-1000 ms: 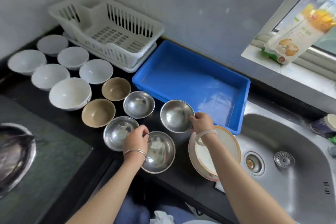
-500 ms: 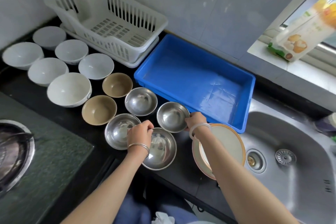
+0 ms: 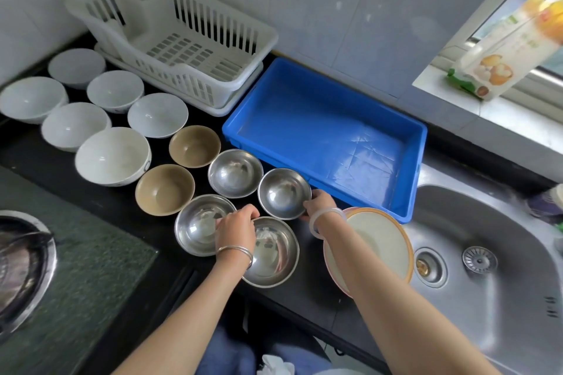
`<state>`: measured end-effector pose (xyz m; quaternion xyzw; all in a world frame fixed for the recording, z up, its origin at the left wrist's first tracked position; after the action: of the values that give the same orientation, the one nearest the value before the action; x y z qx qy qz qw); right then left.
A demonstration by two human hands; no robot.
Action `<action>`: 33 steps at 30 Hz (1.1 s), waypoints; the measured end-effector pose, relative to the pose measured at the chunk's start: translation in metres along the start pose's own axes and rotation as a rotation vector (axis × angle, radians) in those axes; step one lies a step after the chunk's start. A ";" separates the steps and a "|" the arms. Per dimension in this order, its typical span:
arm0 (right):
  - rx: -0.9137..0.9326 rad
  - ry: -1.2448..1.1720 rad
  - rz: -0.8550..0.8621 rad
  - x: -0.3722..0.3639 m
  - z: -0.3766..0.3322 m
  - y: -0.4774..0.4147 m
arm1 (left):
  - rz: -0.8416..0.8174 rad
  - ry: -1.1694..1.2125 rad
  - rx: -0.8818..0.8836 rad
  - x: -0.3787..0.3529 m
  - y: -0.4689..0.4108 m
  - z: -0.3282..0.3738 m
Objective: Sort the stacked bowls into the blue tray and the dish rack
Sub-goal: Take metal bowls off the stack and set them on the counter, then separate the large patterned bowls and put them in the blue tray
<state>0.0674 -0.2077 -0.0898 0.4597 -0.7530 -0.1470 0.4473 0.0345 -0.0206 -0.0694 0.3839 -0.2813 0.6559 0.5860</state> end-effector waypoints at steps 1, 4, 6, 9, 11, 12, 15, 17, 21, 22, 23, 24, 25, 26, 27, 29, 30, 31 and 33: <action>0.018 -0.001 0.012 0.000 0.000 0.000 | -0.002 0.001 0.001 0.000 0.000 0.000; 0.033 -0.043 0.000 0.002 0.002 0.004 | -0.006 0.005 -0.003 0.002 0.000 0.001; 0.043 -0.033 -0.025 0.004 0.002 0.009 | -0.006 0.015 -0.004 0.004 0.001 0.002; 0.165 0.104 -0.008 0.014 -0.004 0.018 | -0.009 0.008 -0.024 0.007 0.002 0.007; 0.290 0.217 0.073 0.029 -0.008 0.027 | 0.006 -0.009 -0.057 0.010 0.001 0.012; 0.343 0.229 0.129 0.040 -0.009 0.032 | 0.019 -0.005 -0.073 0.011 0.000 0.016; 0.450 0.168 0.322 0.081 0.001 0.046 | 0.025 0.103 -0.093 0.010 0.001 0.034; 0.471 0.182 0.455 0.108 0.017 0.051 | -0.021 0.173 -0.091 0.004 0.005 0.050; 0.395 0.269 0.611 0.152 0.064 0.049 | -0.186 0.230 -0.141 -0.021 0.020 0.082; 0.336 0.274 0.612 0.158 0.077 0.047 | -0.234 0.224 -0.152 -0.029 0.025 0.088; 0.271 0.263 0.603 0.162 0.089 0.046 | -0.274 0.210 -0.161 -0.035 0.029 0.094; 0.215 0.237 0.592 0.165 0.101 0.045 | -0.304 0.187 -0.174 -0.041 0.033 0.099; 0.176 0.202 0.585 0.166 0.111 0.046 | -0.325 0.161 -0.192 -0.046 0.038 0.103; 0.154 0.167 0.582 0.166 0.118 0.047 | -0.339 0.136 -0.206 -0.050 0.042 0.107; 0.140 0.134 0.585 0.166 0.123 0.048 | -0.352 0.119 -0.211 -0.054 0.046 0.109; 0.124 0.088 0.606 0.166 0.128 0.050 | -0.372 0.098 -0.209 -0.059 0.053 0.113; 0.121 0.080 0.618 0.165 0.129 0.051 | -0.372 0.092 -0.209 -0.060 0.055 0.113; 0.117 0.079 0.626 0.164 0.128 0.053 | -0.365 0.091 -0.202 -0.061 0.056 0.114; 0.117 0.078 0.625 0.159 0.128 0.056 | -0.339 0.095 -0.168 -0.058 0.054 0.113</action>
<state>-0.0955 -0.3334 -0.0399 0.2366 -0.8470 0.0588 0.4724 0.0022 -0.1534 -0.0522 0.3441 -0.2385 0.5395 0.7305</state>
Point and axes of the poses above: each hand's wrist, its own y-axis away from the middle knuckle, its own x-axis out of the back of the hand, z = x × y, the point moved 4 cm from there along -y, towards the middle knuckle, and after that the axes turned 12 degrees about z, right-handed, at the moved point
